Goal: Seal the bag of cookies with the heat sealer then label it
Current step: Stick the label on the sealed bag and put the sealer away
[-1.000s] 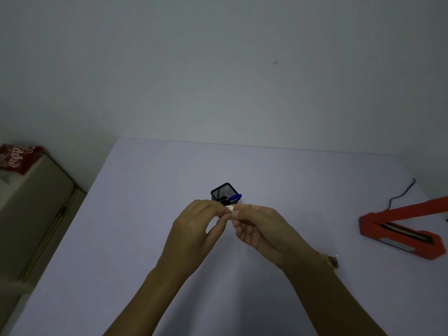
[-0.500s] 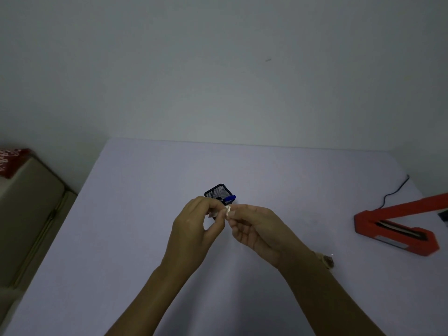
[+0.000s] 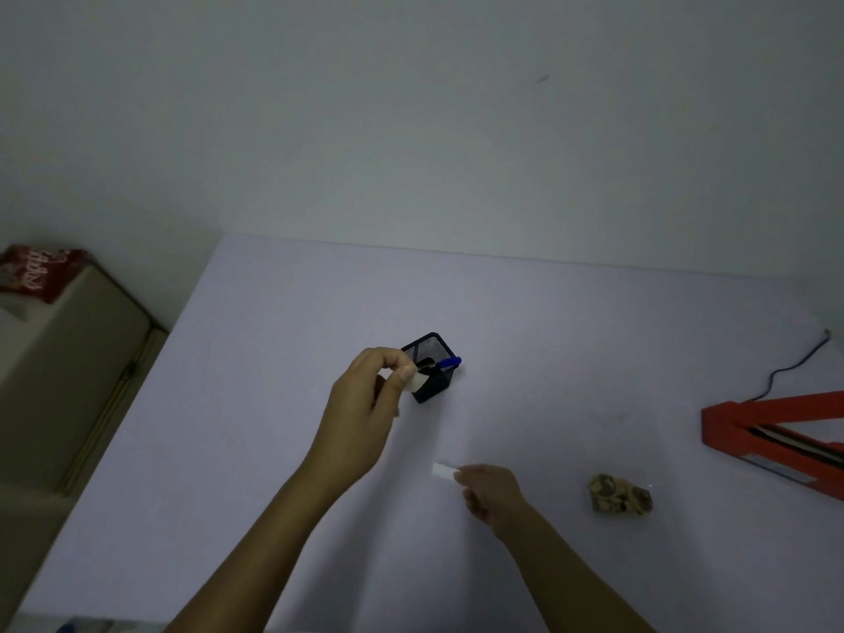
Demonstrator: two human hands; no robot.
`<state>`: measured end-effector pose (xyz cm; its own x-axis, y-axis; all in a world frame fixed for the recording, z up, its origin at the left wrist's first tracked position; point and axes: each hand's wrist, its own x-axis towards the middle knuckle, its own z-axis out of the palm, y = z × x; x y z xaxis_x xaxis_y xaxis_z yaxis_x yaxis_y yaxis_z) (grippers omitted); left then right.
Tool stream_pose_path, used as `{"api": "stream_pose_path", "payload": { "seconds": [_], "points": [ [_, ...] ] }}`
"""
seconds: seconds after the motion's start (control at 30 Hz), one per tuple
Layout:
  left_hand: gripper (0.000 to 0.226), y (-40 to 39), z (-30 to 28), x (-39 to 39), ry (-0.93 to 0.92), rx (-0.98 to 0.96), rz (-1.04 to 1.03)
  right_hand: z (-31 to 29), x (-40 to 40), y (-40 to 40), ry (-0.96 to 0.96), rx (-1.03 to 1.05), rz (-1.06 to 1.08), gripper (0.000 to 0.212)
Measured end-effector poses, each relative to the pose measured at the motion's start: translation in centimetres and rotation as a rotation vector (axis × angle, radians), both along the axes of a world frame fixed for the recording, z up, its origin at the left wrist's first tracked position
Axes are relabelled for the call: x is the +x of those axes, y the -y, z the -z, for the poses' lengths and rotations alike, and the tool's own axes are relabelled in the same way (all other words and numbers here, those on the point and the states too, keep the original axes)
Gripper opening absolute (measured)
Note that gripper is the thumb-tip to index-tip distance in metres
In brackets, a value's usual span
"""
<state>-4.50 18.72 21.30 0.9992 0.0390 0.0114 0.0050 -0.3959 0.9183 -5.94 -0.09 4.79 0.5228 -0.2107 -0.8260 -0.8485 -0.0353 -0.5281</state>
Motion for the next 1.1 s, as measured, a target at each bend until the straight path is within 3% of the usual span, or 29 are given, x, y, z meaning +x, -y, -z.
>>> {"api": "stream_pose_path", "payload": {
  "seconds": [0.1, 0.2, 0.27, 0.37, 0.43, 0.63, 0.77, 0.87, 0.93, 1.1],
  "points": [
    [0.011, 0.1, 0.3, 0.3, -0.080, -0.134, 0.033, 1.9, 0.3, 0.1, 0.021, -0.200, -0.208, 0.004],
    [0.013, 0.5, 0.4, 0.8, -0.086, -0.160, 0.051, -0.6, 1.1, -0.2, 0.022, -0.288, -0.427, 0.008],
    [0.012, 0.8, 0.6, 1.3, -0.080, -0.135, 0.084, -4.0, 1.7, -0.6, 0.099, -0.095, -0.297, 0.013],
    [0.014, 1.7, 0.8, 2.1, -0.075, -0.102, 0.201, -10.4, 2.3, -0.4, 0.027, 0.523, -0.124, 0.038],
    [0.016, 3.0, 0.7, 2.6, -0.091, -0.120, 0.291, -13.3, 2.5, 0.6, 0.003, 0.773, -0.050, 0.050],
    [0.012, 9.0, -0.2, 3.8, -0.110, -0.167, 0.468, -15.5, 2.1, 6.0, 0.108, 0.871, 0.170, 0.020],
    [0.012, 14.2, 0.6, 5.0, -0.145, -0.195, 0.477, -14.7, 2.0, 11.0, 0.189, 0.685, 0.289, 0.016],
    [0.016, 18.7, 2.9, 5.1, -0.252, -0.252, 0.357, -13.1, 1.9, 15.2, 0.301, 0.138, 0.223, 0.023],
    [0.018, 21.9, 5.2, 4.7, -0.355, -0.239, 0.335, -11.6, 1.7, 17.7, 0.377, -0.111, 0.180, 0.026],
    [0.017, 28.5, 10.4, 4.8, -0.519, -0.237, 0.288, -7.3, 2.6, 22.8, 0.435, -0.309, 0.060, 0.024]
  ]
}}
